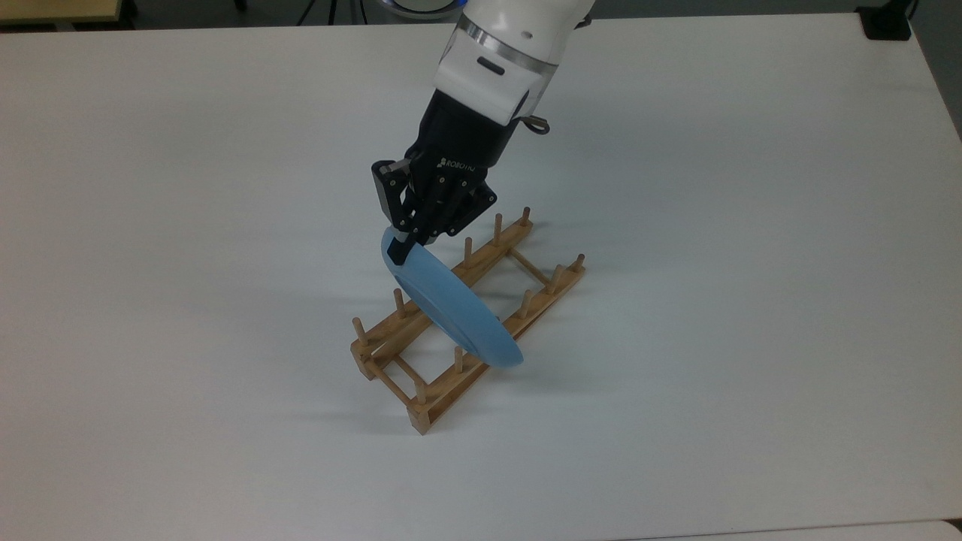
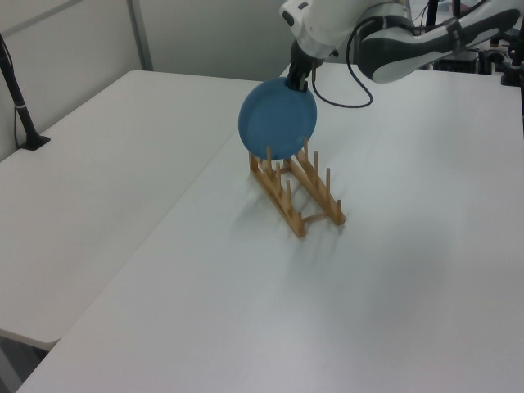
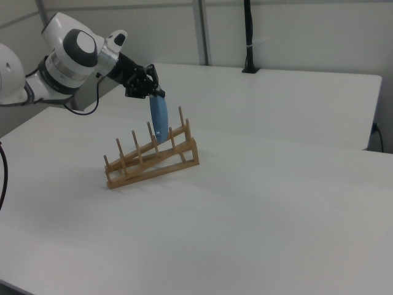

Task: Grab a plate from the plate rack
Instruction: 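Lift the gripped blue plate up out of the rack slots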

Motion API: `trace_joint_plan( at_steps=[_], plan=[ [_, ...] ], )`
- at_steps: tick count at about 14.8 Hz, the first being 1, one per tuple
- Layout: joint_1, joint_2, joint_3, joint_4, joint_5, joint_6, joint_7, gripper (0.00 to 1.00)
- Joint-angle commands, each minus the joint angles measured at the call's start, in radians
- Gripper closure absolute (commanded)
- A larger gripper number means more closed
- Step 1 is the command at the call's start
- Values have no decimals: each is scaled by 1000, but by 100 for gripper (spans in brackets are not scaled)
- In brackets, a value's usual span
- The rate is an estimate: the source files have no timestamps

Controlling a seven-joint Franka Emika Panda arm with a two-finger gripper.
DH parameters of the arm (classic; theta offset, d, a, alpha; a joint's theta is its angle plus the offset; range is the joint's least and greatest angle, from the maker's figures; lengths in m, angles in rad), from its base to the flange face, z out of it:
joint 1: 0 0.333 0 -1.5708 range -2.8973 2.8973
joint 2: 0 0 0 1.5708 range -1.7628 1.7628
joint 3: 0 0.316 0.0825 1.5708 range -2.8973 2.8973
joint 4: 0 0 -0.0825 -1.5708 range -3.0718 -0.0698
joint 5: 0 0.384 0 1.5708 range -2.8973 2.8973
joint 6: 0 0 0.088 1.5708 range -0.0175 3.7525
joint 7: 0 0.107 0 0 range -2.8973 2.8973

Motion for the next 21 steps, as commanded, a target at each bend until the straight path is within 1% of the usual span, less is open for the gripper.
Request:
trace_joint_plan(
  at_steps=[1,4,7,9,12,14,16,18,20,21],
  plan=[
    [3,-45,2,-12,-32,8,24,100],
    [2,-57,2,-7,-30,8,26,100],
    [-9,-100,7,-7,-6,8,30,100],
    [-29,-123,7,5,57,8,55,100],
    [-73,-164,2,5,207,10,55,100],
    [-101,-183,-11,5,343,3,47,100],
    [-144,-203,-12,1,489,-7,47,100],
    [-193,-215,-15,2,633,-94,41,100],
    [-227,-217,-42,4,747,-199,-6,100],
    [-238,-215,-67,4,794,-249,-35,100]
  ],
)
